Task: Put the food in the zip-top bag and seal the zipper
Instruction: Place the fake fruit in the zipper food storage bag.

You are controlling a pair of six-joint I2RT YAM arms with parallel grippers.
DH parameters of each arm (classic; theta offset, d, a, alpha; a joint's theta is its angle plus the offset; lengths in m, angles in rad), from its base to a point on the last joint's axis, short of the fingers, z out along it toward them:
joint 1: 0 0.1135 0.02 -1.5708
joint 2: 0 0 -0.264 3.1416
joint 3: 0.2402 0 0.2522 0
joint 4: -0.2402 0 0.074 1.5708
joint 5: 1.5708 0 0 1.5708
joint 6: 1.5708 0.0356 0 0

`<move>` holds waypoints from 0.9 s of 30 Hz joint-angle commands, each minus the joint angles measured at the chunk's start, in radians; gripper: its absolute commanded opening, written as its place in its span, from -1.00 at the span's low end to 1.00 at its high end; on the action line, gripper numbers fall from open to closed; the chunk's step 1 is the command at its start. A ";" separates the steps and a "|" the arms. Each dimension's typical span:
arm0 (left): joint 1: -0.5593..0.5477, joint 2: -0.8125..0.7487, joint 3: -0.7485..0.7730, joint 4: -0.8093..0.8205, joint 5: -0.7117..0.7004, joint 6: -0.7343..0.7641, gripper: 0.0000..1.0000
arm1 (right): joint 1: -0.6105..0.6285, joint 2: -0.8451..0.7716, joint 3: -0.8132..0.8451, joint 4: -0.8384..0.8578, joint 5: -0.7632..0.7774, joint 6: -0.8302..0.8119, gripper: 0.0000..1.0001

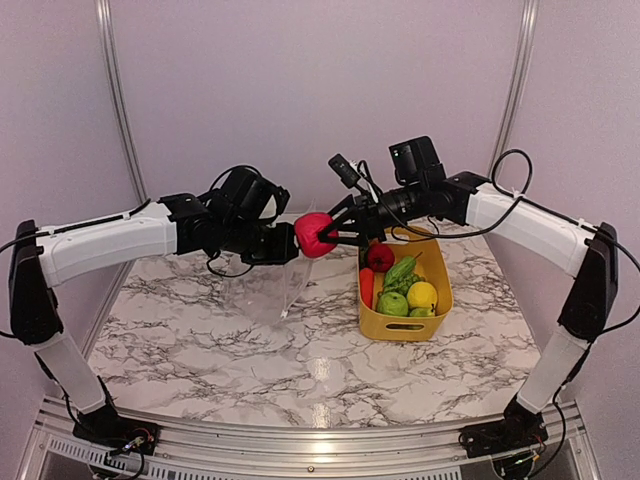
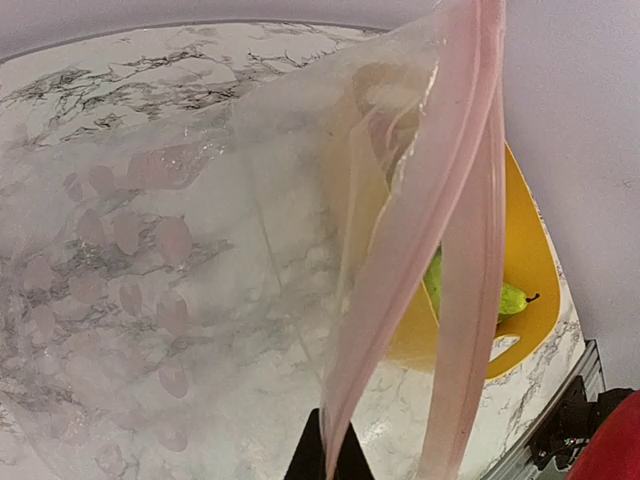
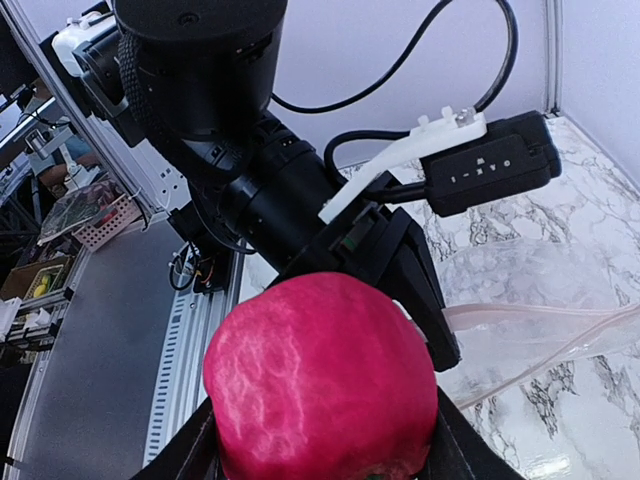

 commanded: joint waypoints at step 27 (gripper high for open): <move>-0.028 -0.116 -0.029 0.162 0.068 -0.066 -1.00 | -0.034 0.031 -0.094 0.041 -0.072 -0.058 -0.39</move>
